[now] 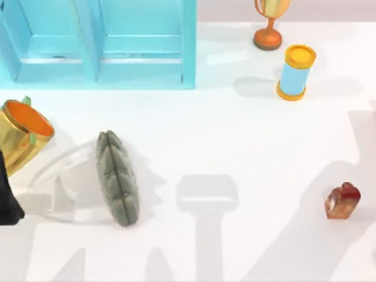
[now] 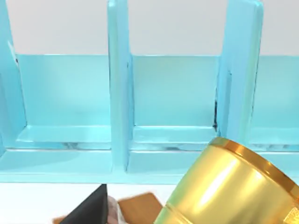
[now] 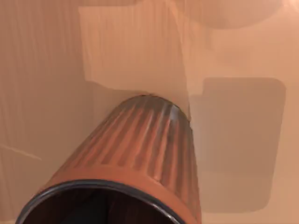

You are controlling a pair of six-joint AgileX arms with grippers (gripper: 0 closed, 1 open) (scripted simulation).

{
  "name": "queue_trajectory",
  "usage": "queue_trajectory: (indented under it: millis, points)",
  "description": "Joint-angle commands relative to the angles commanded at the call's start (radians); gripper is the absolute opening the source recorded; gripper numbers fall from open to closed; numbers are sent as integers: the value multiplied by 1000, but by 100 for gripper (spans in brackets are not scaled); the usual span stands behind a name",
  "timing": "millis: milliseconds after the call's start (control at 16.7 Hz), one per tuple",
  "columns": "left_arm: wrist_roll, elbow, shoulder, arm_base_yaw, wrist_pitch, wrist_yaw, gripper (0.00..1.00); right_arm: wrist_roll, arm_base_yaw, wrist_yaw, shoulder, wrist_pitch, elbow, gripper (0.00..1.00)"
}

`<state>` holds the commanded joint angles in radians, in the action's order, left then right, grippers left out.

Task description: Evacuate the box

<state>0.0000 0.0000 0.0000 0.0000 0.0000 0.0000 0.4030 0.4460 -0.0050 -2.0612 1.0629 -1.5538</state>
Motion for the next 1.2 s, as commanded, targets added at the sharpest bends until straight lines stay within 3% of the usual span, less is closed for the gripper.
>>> queue_trajectory:
  millis: [360,1140,1200]
  points:
    - [0,0,0,0,0,0,100,0,0,0,-4,-30,26,100]
    - [0,0,0,0,0,0,100,0,0,0,-4,-30,26,2]
    - [0,0,0,0,0,0,100,0,0,0,-4,-30,26,0]
